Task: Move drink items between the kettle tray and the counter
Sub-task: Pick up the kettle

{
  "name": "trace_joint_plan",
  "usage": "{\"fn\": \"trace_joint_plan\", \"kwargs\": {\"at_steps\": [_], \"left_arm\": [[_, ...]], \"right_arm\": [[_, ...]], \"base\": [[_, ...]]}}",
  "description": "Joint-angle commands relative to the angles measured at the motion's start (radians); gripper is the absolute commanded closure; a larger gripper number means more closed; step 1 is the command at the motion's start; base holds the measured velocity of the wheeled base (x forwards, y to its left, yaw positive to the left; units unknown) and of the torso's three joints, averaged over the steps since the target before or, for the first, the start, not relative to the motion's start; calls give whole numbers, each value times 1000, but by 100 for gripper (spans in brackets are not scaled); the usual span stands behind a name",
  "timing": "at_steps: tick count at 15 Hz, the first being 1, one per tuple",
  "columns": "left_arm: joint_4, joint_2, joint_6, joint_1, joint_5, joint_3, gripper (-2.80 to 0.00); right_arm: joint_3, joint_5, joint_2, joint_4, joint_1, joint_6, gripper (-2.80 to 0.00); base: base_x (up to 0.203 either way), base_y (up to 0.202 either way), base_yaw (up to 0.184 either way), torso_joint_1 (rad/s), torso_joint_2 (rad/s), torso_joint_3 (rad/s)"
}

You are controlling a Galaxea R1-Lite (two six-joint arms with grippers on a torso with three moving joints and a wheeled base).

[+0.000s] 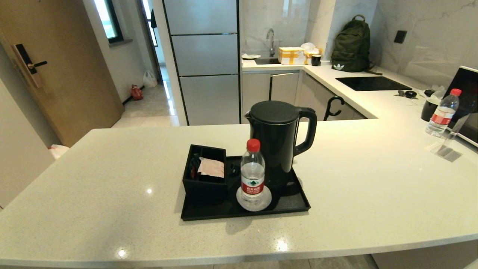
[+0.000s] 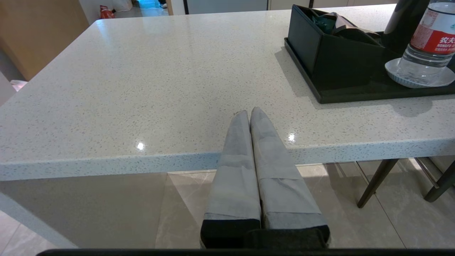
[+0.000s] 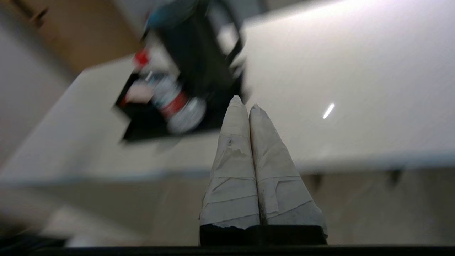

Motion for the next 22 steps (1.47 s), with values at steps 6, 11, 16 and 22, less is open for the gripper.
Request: {"fn": "trace_joint_plan", "kwargs": {"at_steps": [6,11,16,22], "left_arm": [[0,1,0,0,0,0,0],[0,1,0,0,0,0,0],[0,1,0,0,0,0,0],[0,1,0,0,0,0,0]], "right_arm": [[189,228,609,-325,86,-73,0],[233,248,705,-463,250,-88,0],[247,184,827,-633,278,-84,0],[221,5,1019,-971,277,-6,0]], "base": [[0,0,0,0,0,0],[0,0,0,0,0,0],[0,0,0,0,0,0],[0,0,0,0,0,0]]}}
